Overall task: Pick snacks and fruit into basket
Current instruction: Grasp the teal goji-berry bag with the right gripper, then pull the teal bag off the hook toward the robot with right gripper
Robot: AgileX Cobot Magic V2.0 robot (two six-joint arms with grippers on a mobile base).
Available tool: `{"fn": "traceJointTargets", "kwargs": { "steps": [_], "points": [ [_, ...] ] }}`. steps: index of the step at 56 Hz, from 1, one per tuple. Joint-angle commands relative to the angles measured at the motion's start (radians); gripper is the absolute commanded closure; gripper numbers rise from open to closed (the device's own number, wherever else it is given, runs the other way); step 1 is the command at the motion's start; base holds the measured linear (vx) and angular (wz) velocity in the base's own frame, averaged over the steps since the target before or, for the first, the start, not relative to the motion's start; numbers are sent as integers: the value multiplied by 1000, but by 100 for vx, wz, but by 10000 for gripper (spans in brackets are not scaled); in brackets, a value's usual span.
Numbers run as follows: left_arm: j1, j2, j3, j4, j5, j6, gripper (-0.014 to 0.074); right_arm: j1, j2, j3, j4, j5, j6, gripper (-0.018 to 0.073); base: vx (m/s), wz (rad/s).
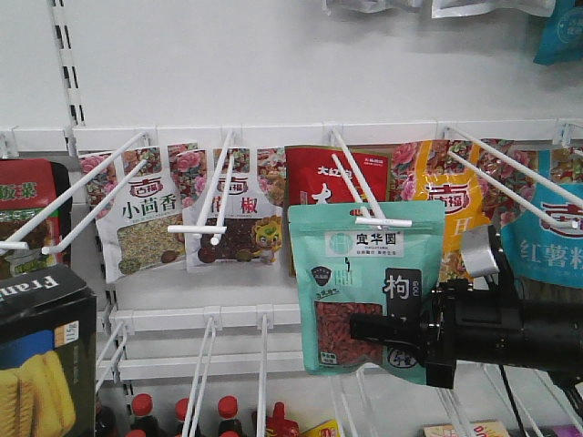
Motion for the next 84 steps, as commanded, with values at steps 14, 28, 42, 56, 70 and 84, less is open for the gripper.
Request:
{"fn": "traceJointTargets", "kwargs": {
  "steps": [14,28,42,56,70,84],
  "points": [
    [1,2,-40,-5,-90,0,604,2,-113,38,19,124,-12,569,0,0],
    [1,2,-40,-5,-90,0,604,2,-250,211,21,121,-32,569,0,0],
    [1,2,-40,-5,-90,0,604,2,-405,306,1,103,54,568,0,0],
    [1,2,-40,-5,-90,0,604,2,-558,321,-123,12,352,568,0,0],
    [1,2,-40,-5,-90,0,604,2,-695,321,-269,-217,663,568,0,0],
    [1,2,-40,-5,-90,0,604,2,-832,321,-551,-419,1012,568,0,0]
  ]
}}
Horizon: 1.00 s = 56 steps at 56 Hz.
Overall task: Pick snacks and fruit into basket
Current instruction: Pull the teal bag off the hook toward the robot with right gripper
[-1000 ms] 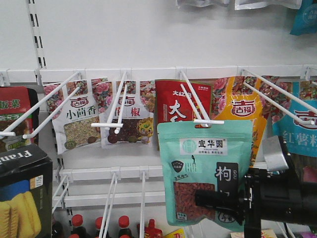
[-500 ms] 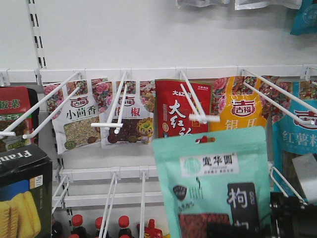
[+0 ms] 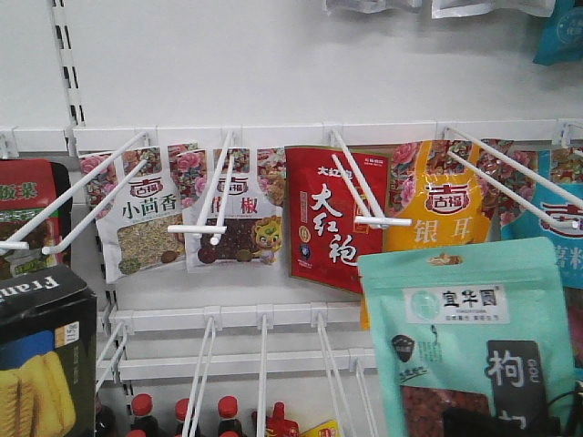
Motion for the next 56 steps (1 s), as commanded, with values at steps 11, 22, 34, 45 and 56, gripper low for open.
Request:
{"fn": "traceJointTargets", "kwargs": {
  "steps": [11,22,34,45,56],
  "points": [
    [1,2,-40,-5,-91,-1,604,-1,-122,-29,-442,-124,464,568,0,0],
    [1,2,-40,-5,-91,-1,604,102,-175,-29,-771,-153,690,568,0,0],
    [1,2,-40,-5,-91,-1,604,293,-231,-29,-1048,-215,954,568,0,0],
    [1,2,-40,-5,-91,-1,604,421,-258,-29,-1241,-247,1098,568,0,0],
    [1,2,-40,-5,-91,-1,604,496,-272,-32,-1266,-286,1123,568,0,0]
  ]
}}
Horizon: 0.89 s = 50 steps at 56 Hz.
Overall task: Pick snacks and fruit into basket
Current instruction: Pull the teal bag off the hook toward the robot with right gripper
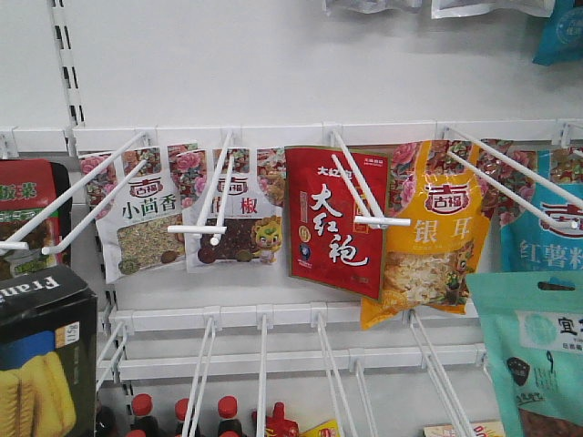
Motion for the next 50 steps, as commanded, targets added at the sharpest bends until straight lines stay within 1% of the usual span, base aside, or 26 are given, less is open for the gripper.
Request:
{"fn": "traceJointTargets", "kwargs": {
  "steps": [1,15,30,37,50],
  "points": [
    [1,2,-40,-5,-91,-1,604,23,-3,-36,-20,-113,9,568,0,0],
    [1,2,-40,-5,-91,-1,604,23,-3,-141,-27,-85,-26,568,0,0],
    [1,2,-40,-5,-91,-1,604,23,-9,-236,11,53,-26,566,0,0],
    [1,2,-40,-5,-91,-1,604,23,-33,-237,32,56,-26,566,0,0],
    [1,2,-40,-5,-91,-1,604,23,-79,-237,33,49,-26,566,0,0]
  ]
}}
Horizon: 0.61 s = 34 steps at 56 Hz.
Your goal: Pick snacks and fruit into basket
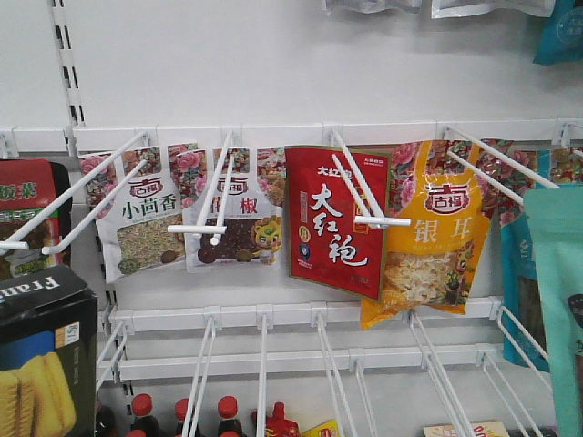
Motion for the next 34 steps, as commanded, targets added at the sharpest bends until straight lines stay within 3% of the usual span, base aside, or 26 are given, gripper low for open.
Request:
{"fn": "traceJointTargets", "kwargs": {
  "steps": [1,34],
  "points": [
    [1,2,-40,-5,-91,-1,604,1,-11,-37,-10,-94,-14,566,0,0],
    [1,2,-40,-5,-91,-1,604,1,-36,-35,-12,-93,-14,566,0,0]
  ]
}}
